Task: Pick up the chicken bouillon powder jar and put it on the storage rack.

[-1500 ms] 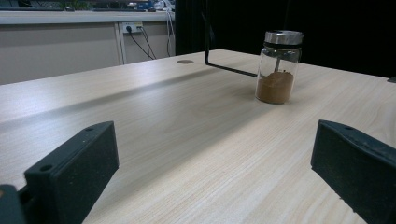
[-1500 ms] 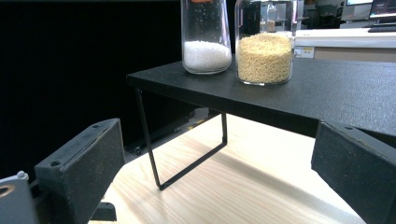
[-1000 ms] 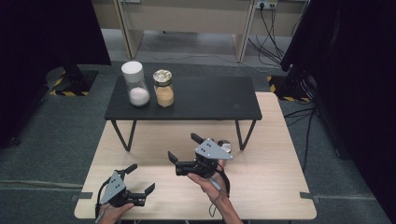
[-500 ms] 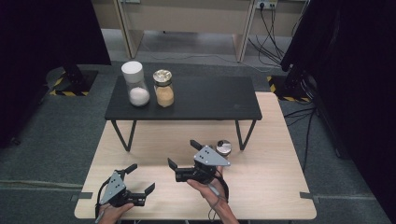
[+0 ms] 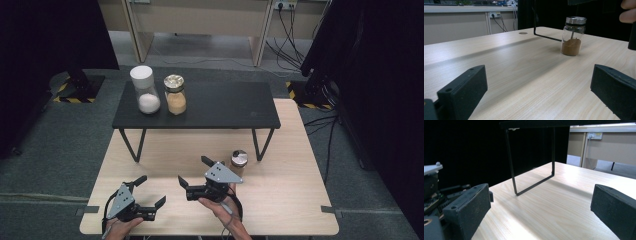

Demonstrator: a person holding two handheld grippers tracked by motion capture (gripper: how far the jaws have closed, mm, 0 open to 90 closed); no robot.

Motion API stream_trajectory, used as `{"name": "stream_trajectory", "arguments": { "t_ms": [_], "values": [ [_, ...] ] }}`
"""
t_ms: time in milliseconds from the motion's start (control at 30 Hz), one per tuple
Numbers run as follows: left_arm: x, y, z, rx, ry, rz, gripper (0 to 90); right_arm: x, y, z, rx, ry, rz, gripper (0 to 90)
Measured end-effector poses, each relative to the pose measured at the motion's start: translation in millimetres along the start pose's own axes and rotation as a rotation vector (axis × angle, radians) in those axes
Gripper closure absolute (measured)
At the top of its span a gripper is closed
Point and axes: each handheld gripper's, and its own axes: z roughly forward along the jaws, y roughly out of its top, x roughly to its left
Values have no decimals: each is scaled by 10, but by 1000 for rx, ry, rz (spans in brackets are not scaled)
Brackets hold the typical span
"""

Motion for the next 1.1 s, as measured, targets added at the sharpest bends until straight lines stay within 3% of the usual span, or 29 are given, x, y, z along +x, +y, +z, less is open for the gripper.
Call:
{"name": "stream_trajectory", "arguments": {
  "t_ms": [1100],
  "values": [
    [0, 0, 0, -1, -1, 1, 4, 72, -451, 13, 77, 30, 10, 28]
  ]
}}
